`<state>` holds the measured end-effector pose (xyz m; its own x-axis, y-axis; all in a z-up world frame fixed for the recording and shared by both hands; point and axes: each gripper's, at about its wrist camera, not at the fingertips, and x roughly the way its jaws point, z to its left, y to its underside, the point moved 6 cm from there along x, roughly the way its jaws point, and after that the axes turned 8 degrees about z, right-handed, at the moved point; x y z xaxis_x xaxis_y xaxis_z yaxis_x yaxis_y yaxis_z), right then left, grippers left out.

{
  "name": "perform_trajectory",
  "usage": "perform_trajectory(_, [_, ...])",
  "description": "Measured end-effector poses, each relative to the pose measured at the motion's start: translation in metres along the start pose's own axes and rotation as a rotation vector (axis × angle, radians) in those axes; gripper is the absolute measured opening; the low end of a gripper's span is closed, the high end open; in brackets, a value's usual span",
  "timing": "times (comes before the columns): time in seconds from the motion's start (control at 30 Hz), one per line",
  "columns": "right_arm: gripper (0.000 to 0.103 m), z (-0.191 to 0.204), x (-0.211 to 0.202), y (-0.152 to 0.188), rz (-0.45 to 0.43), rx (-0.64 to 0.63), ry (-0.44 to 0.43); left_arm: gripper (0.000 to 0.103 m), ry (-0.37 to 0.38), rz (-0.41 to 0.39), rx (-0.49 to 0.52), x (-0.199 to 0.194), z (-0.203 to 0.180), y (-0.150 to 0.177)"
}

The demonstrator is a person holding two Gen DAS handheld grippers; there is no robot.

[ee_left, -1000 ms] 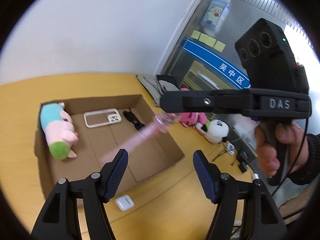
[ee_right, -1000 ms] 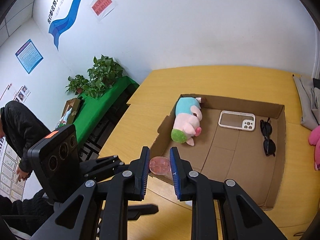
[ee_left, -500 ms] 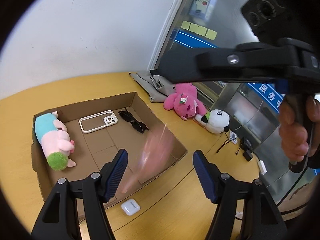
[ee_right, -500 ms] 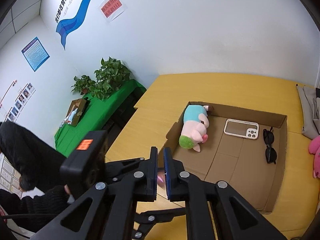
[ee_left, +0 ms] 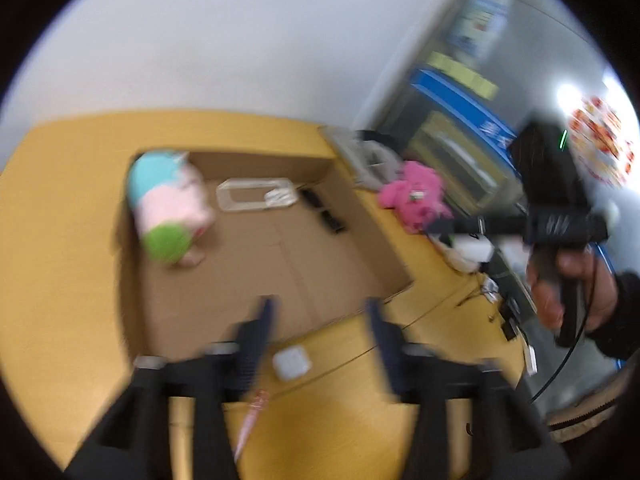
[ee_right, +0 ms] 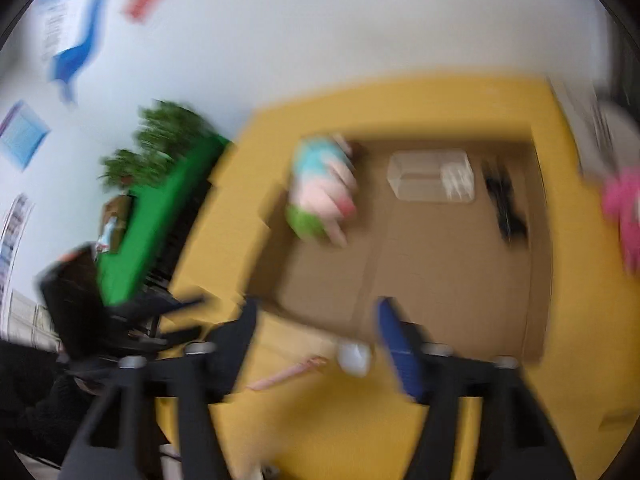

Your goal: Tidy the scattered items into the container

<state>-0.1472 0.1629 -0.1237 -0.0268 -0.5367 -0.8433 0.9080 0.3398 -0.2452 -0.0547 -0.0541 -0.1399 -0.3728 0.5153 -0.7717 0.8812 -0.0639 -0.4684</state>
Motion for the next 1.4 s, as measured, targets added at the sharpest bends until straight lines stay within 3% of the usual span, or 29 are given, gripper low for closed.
perform_trajectory(0.13, [0.072, -0.019, 0.058, 0.015, 0.111, 0.069, 0.002, 0.062, -0.031, 0.033, -0.070, 0.000, 0.028, 0.014])
perform_trajectory(0.27, [0.072, 0.009, 0.091, 0.026, 0.144, -0.105, -0.008, 0.062, -0.049, 0.071, -0.070, 0.001, 0.037, 0.030])
perform_trajectory(0.37, [0.072, 0.023, 0.117, 0.059, 0.216, -0.245, -0.020, 0.062, -0.081, 0.153, -0.070, 0.009, 0.048, 0.060])
perform_trajectory(0.5, [0.072, 0.060, 0.157, 0.122, 0.344, -0.617, -0.022, 0.062, -0.106, 0.295, -0.056, 0.012, 0.055, 0.121])
perform_trajectory(0.67, [0.072, 0.101, 0.202, 0.187, 0.455, -1.111, 0.006, 0.062, -0.134, 0.496, 0.078, 0.030, 0.044, 0.191])
perform_trajectory(0.83, [0.070, 0.108, 0.234, 0.199, 0.491, -1.435, 0.098, 0.061, -0.140, 0.513, 0.142, 0.044, 0.050, 0.204])
perform_trajectory(0.93, [0.063, 0.099, 0.248, 0.194, 0.533, -1.494, 0.132, 0.057, -0.142, 0.516, 0.194, 0.052, 0.050, 0.205])
perform_trajectory(1.0, [0.048, 0.090, 0.258, 0.194, 0.577, -1.531, 0.152, 0.044, -0.135, 0.535, 0.212, 0.059, 0.051, 0.210])
perform_trajectory(1.1, [0.043, 0.087, 0.259, 0.196, 0.572, -1.570, 0.144, 0.034, -0.167, 0.561, 0.249, 0.067, 0.053, 0.219])
perform_trajectory(1.23, [0.026, 0.082, 0.257, 0.198, 0.560, -1.579, 0.150, 0.007, -0.178, 0.595, 0.263, 0.076, 0.056, 0.231])
perform_trajectory(1.4, [0.025, 0.067, 0.251, 0.198, 0.542, -1.547, 0.200, 0.003, -0.184, 0.616, 0.301, 0.079, 0.052, 0.239])
